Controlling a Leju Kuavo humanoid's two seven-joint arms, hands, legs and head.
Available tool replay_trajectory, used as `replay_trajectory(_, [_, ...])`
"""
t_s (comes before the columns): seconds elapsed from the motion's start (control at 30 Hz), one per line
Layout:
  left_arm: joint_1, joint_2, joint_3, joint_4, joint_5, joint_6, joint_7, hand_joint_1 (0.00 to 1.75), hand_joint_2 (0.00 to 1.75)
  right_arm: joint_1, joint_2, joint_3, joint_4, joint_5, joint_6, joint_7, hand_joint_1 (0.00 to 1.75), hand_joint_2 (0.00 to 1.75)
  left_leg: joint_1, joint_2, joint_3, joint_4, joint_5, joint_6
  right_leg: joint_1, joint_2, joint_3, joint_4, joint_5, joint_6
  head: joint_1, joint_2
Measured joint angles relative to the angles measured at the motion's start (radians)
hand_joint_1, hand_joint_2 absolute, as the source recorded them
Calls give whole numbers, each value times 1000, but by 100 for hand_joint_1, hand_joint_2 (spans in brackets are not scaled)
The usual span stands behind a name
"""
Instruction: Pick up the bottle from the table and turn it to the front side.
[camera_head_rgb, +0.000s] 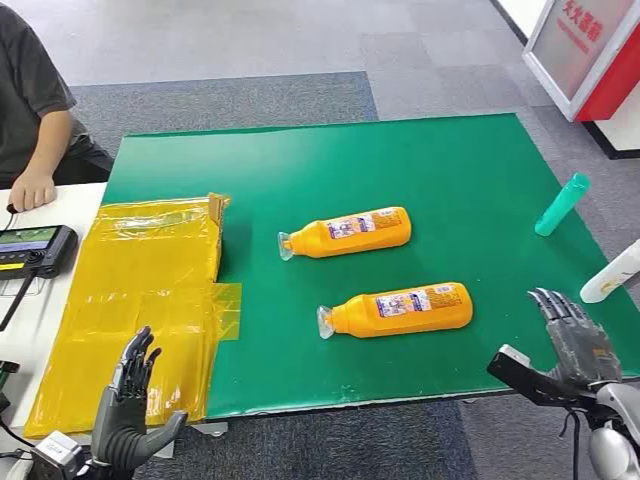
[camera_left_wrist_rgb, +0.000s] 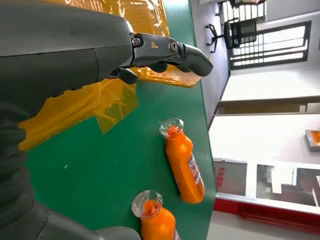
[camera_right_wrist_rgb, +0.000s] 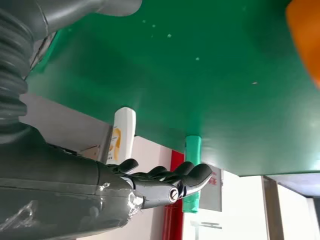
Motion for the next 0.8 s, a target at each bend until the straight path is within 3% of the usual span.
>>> replay_trajectory(0.37, [-65, 0, 16, 122, -98, -14, 9, 0, 175, -231, -21, 106, 170, 44, 85, 30, 0, 175, 0, 0, 0, 0, 1, 0, 0, 0, 0, 0, 1, 0, 0, 0])
replay_trajectory(0.8, [-157, -8, 18, 223, -84, -5, 0, 0, 175, -607, 6, 408, 377, -108, 259, 71, 0, 175, 0, 0, -1, 0, 4, -1, 0, 0, -1, 1, 3, 0, 0, 0])
